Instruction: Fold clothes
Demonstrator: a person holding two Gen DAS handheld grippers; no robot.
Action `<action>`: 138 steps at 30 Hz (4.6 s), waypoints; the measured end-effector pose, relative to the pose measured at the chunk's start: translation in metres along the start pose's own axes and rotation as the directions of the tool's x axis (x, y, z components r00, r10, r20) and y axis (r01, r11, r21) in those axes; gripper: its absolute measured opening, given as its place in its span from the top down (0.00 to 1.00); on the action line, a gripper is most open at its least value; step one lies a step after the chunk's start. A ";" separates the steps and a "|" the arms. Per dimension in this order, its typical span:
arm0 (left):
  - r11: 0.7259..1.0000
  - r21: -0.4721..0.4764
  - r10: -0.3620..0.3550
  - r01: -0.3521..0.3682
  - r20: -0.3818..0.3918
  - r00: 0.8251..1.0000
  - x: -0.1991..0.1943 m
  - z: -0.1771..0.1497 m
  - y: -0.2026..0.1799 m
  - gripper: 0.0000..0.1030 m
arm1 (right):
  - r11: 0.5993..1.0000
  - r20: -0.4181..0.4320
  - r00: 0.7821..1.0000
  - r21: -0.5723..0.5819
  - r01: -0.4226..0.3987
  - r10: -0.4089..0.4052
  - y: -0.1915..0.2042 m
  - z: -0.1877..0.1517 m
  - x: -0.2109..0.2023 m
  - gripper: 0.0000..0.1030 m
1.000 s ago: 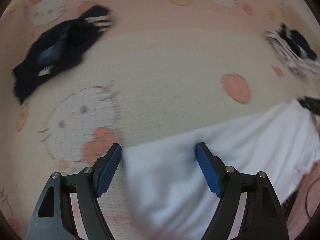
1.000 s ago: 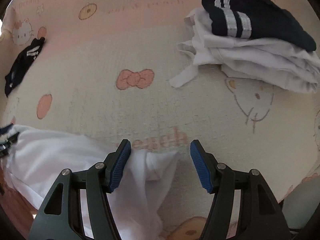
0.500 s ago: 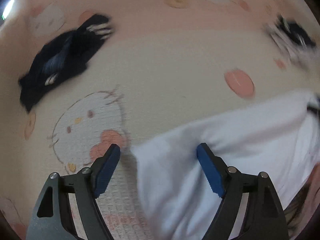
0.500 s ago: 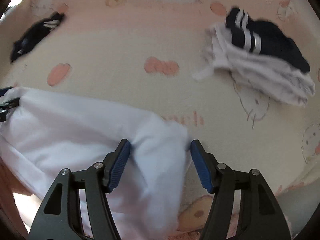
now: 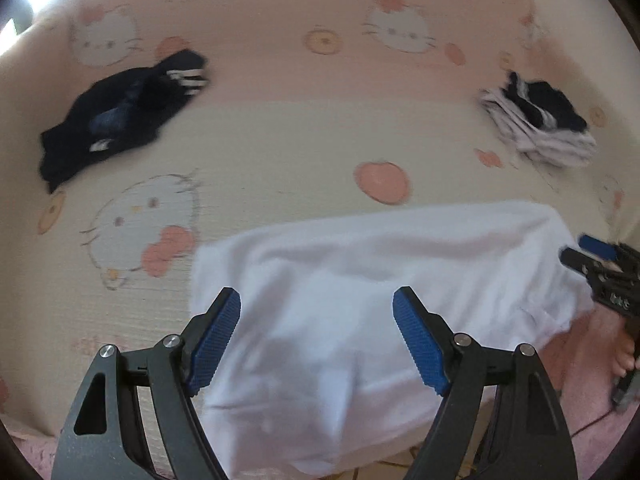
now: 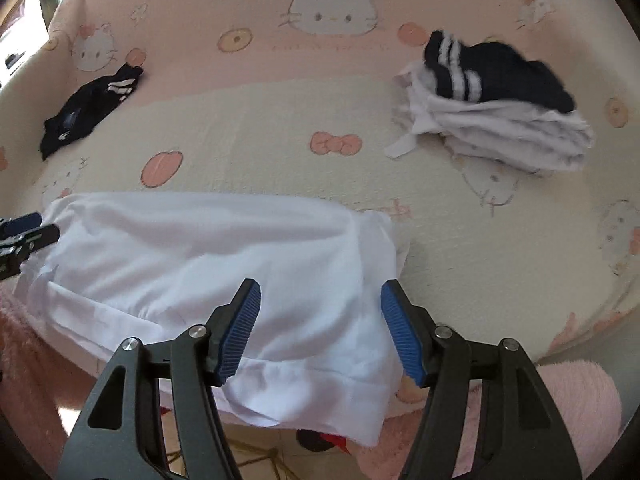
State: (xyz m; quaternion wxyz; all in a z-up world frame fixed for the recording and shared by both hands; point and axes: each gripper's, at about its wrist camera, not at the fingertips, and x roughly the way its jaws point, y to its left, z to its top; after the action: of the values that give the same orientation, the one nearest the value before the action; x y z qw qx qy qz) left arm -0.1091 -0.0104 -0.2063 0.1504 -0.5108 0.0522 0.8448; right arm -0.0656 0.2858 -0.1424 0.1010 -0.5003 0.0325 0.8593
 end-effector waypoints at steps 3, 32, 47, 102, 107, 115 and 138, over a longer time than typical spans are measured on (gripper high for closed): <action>0.995 0.033 0.095 -0.093 -0.070 0.993 0.014 -0.010 0.006 0.21 | 0.999 -0.029 0.999 -0.007 0.035 -0.035 -0.001 -0.007 -0.006 0.37; 0.996 -0.051 0.077 -0.079 -0.035 0.996 -0.010 -0.031 0.026 0.33 | 0.966 -0.193 0.968 0.233 -0.113 0.160 -0.058 -0.028 0.032 0.38; 0.994 -0.094 0.058 -0.058 -0.011 0.998 -0.018 -0.033 0.024 0.36 | 0.968 -0.151 0.967 0.178 -0.175 0.203 -0.049 -0.029 0.024 0.71; 0.797 -0.371 -0.504 0.477 0.026 0.863 0.024 0.017 -0.014 0.35 | 0.889 0.076 0.901 0.142 -0.434 0.428 0.005 0.026 -0.030 0.49; 0.710 -0.397 -0.618 0.582 0.046 0.785 0.025 0.014 -0.019 0.29 | 0.921 -0.077 0.928 0.176 -0.346 0.364 0.012 0.025 0.017 0.48; 0.657 -0.453 -0.655 0.603 0.052 0.753 0.027 0.005 -0.014 0.21 | 0.898 -0.169 0.883 0.036 -0.439 0.439 0.070 0.019 0.030 0.48; 0.881 -0.376 -0.306 0.287 0.010 0.952 -0.012 -0.026 0.076 0.81 | 0.900 -0.106 0.893 0.044 -0.435 0.437 0.082 0.021 0.001 0.44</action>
State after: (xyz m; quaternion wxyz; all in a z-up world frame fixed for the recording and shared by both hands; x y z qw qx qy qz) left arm -0.1048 -0.0919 -0.2128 0.1768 -0.5527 -0.1844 0.7933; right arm -0.1009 0.2088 -0.1362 -0.0913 -0.5272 0.1575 0.8300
